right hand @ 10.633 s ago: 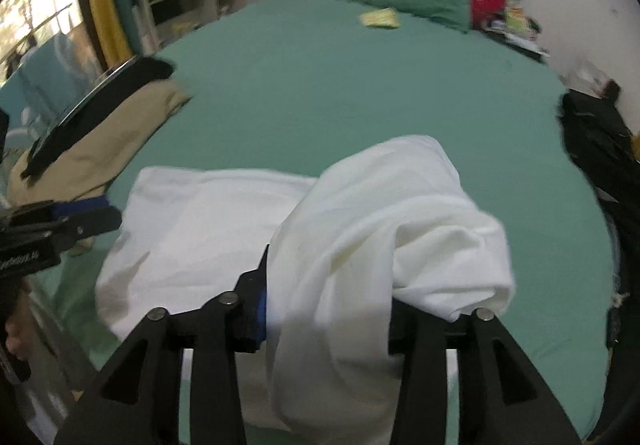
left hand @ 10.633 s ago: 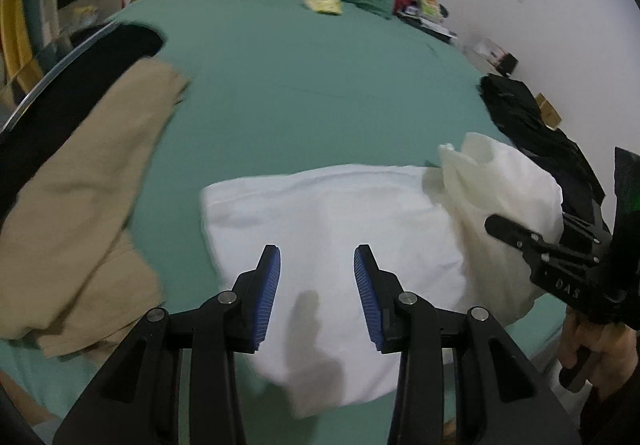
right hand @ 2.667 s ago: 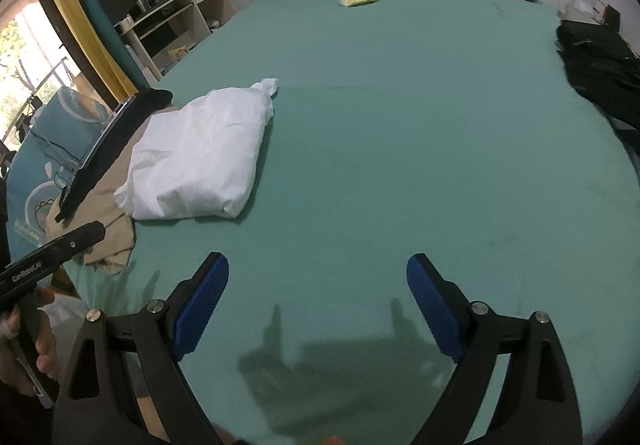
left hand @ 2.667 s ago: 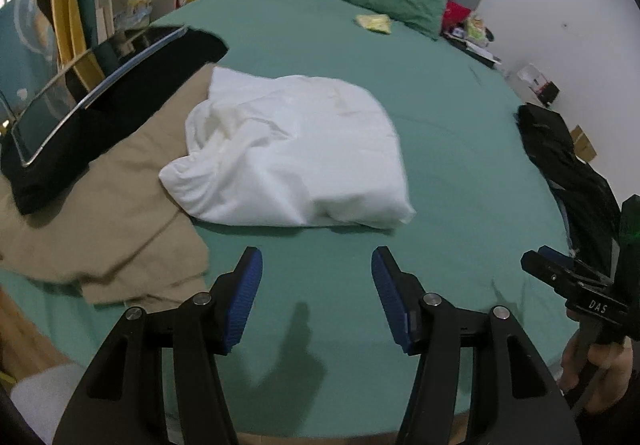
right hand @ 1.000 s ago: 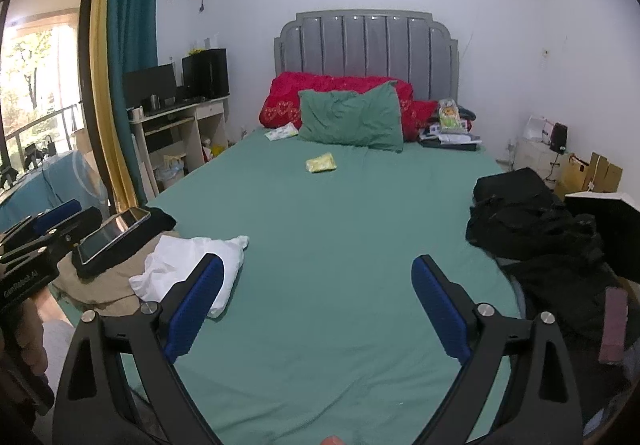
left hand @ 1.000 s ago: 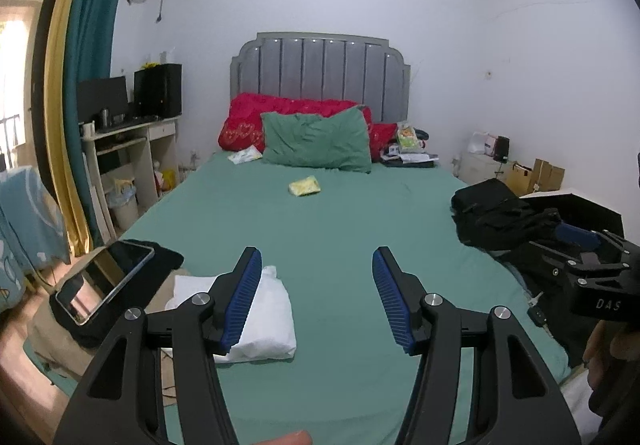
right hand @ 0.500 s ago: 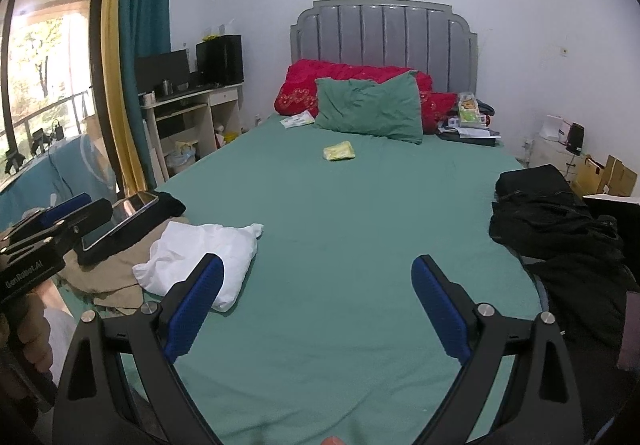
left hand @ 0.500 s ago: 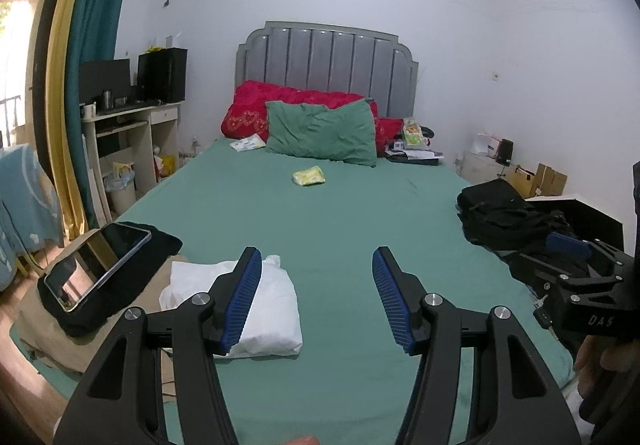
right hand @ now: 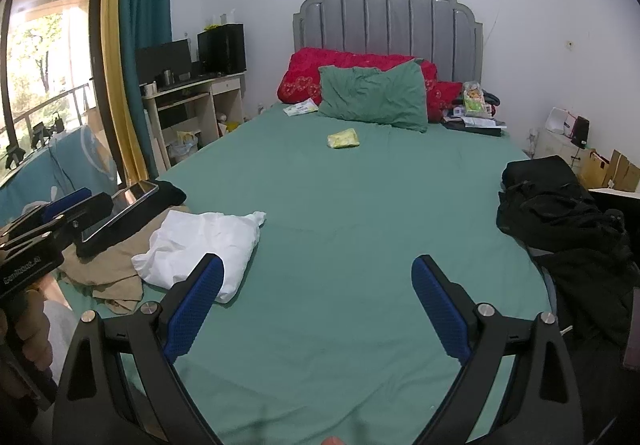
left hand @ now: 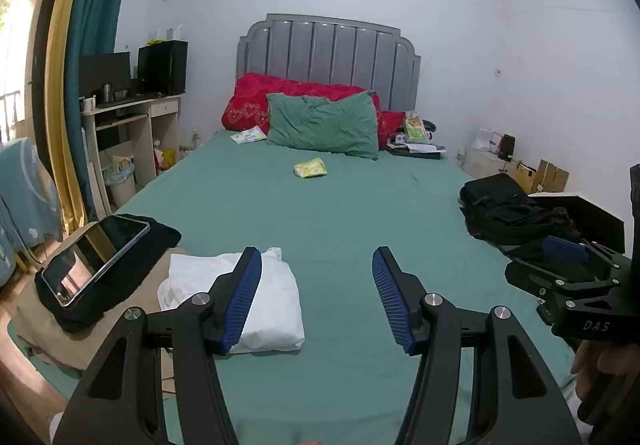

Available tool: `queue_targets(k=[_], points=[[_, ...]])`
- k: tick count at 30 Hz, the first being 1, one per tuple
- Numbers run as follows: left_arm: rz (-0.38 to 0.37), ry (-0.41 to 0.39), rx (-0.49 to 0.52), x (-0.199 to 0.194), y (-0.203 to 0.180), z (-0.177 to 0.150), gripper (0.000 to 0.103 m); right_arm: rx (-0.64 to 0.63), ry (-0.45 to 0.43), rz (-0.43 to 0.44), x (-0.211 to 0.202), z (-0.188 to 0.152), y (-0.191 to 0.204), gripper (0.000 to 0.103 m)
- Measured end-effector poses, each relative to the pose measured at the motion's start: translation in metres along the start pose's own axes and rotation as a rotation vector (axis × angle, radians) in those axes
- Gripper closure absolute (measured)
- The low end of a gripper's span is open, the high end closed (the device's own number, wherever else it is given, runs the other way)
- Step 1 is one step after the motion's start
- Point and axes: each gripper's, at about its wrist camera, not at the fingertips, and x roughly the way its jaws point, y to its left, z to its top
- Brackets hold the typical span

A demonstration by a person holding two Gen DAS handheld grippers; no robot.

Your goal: Fold large clothes

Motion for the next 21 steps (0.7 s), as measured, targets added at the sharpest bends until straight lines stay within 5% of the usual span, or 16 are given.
queue_targets(k=[21], points=[[-0.001, 0.0, 0.01, 0.002, 0.0015, -0.0013, 0.042, 0.01, 0.011, -0.016, 0.0032, -0.0036, -0.0033, 0.009]])
